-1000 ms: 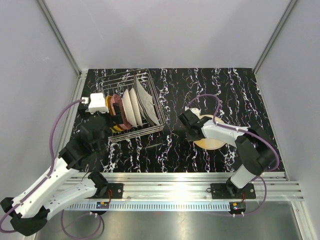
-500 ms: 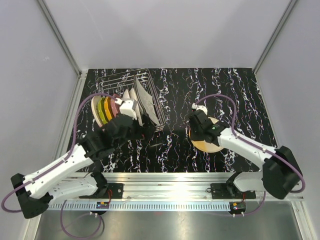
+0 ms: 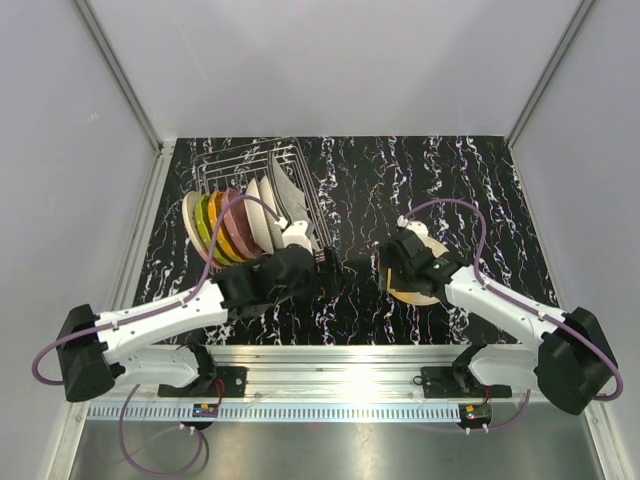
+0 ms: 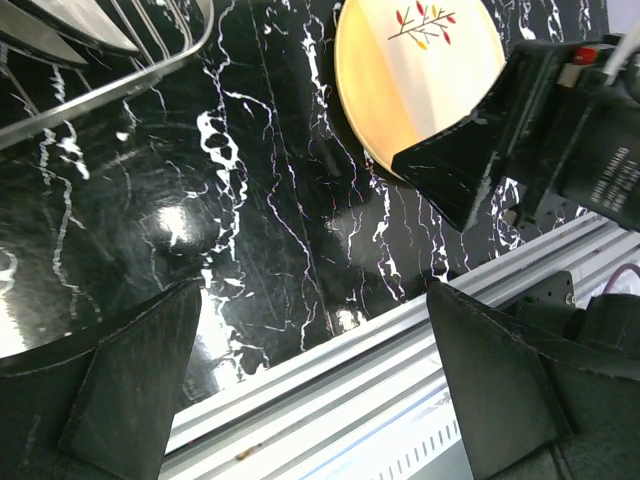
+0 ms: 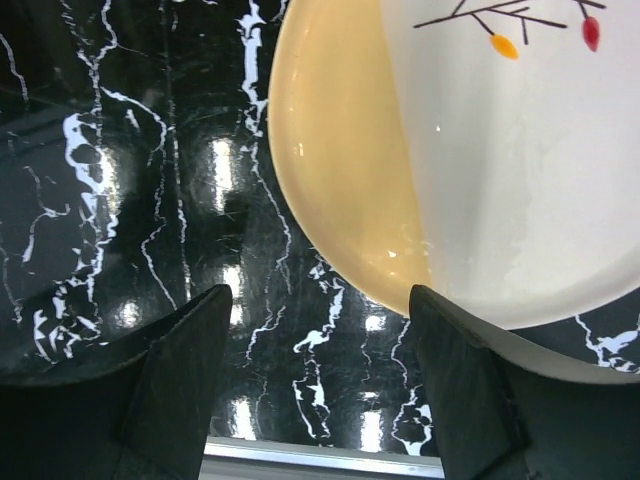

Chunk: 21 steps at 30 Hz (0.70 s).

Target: Load the plates into the dish rack

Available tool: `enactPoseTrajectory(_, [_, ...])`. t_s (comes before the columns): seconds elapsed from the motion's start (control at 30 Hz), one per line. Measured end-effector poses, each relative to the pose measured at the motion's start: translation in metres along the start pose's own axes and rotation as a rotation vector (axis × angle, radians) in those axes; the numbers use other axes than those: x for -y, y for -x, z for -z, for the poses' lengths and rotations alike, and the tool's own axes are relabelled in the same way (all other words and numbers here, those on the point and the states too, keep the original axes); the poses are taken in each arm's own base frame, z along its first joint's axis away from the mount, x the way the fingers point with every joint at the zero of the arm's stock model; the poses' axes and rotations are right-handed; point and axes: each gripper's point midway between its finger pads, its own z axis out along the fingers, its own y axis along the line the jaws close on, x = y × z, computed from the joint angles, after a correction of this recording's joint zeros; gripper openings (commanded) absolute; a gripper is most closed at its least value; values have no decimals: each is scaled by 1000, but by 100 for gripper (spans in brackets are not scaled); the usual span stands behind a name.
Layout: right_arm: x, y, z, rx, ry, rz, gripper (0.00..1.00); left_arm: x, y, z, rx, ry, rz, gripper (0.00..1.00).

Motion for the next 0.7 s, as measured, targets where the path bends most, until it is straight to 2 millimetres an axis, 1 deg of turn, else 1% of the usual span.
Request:
enactPoseTrajectory(0.1, [4,-2,-1,-5,-20,-3,69,1,-9,-9,-20,9,11,99])
enactPoseTrajectory(0.17, [4,-3,-4,-11,-24,0,66,2,-16,-14,-35,13,12,99])
enactPoseTrajectory(0.23, [5,-7,-11,-33,-37,24,63,0,-22,-16,-44,17,11,99])
enactPoseTrajectory(0.33, [3,-14,-24,-64,-43,58,62,-4,-27,-16,-49,18,13,99])
enactPoseTrajectory(0.4, [-1,-15,-32,-72,-29,77,61,-9,-30,-14,-50,19,17,99])
enactPoseTrajectory(0.5, [-6,-11,-41,-56,-17,101,56,-14,-32,-8,-45,14,27,99])
enactPoseTrajectory(0.53, [-7,-10,-45,-54,-16,111,52,-15,-32,-6,-43,10,31,99])
enactPoseTrajectory(0.63, [-8,-12,-58,-68,-24,138,46,-17,-30,2,-31,-1,40,99])
enactPoseTrajectory(0.7, [-13,-7,-63,-61,-19,150,44,-17,-27,8,-19,-11,46,99])
